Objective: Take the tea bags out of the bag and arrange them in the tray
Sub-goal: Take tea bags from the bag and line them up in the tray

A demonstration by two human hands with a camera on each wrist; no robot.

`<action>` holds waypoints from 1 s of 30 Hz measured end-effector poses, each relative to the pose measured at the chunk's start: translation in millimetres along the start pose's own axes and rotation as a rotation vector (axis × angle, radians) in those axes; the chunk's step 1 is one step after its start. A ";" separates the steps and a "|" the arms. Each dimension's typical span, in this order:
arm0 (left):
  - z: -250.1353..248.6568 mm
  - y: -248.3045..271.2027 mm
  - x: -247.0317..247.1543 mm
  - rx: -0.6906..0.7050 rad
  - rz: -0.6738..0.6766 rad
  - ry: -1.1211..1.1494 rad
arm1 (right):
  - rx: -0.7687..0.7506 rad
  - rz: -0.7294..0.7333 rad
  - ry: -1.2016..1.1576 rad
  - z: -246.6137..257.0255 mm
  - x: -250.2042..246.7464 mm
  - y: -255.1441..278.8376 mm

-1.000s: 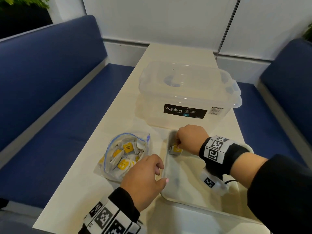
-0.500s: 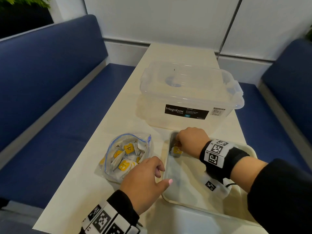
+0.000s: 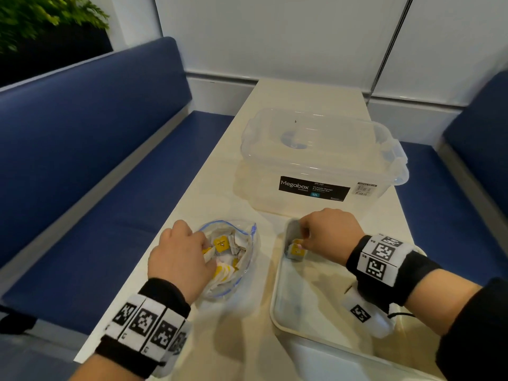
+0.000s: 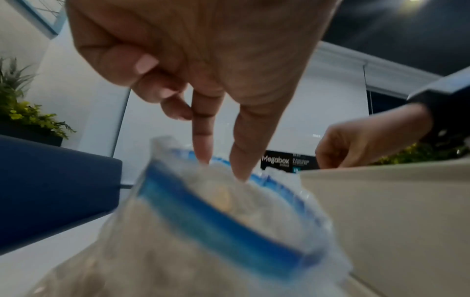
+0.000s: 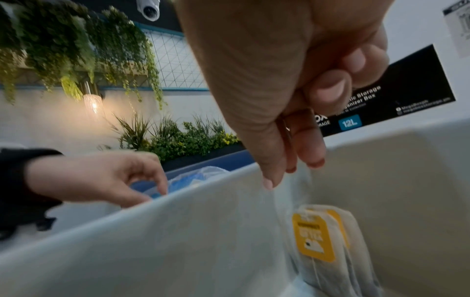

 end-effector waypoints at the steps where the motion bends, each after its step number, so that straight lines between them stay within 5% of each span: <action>1: 1.2 -3.1 3.9 -0.003 0.039 -0.066 | 0.001 -0.014 -0.012 1.2 -3.3 1.7; 8: 0.3 -11.5 14.8 0.004 0.041 -0.195 | -0.013 -0.085 -0.086 10.5 -24.3 16.8; 14: 10.9 -6.4 -8.8 0.035 -0.091 0.539 | -0.193 -0.188 -0.307 30.5 -52.7 30.4; 20: -24.8 4.8 -7.3 0.060 0.390 1.443 | -0.581 -0.273 -0.442 66.2 -78.6 35.8; 26: -50.2 20.4 -10.6 -0.018 0.581 1.672 | -0.574 -0.134 -0.500 73.5 -91.2 34.9; 30: -51.4 17.3 -12.1 0.024 0.414 1.661 | -0.412 -0.092 -0.573 63.7 -90.7 30.1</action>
Point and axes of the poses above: each hand's wrist, its own y-axis away from the middle knuckle, its own x-axis out of the palm, z = x × y, the point moved 4 cm from there along -y, towards the middle knuckle, and after that the axes turned 4 degrees about -y, right-handed, at the moved point
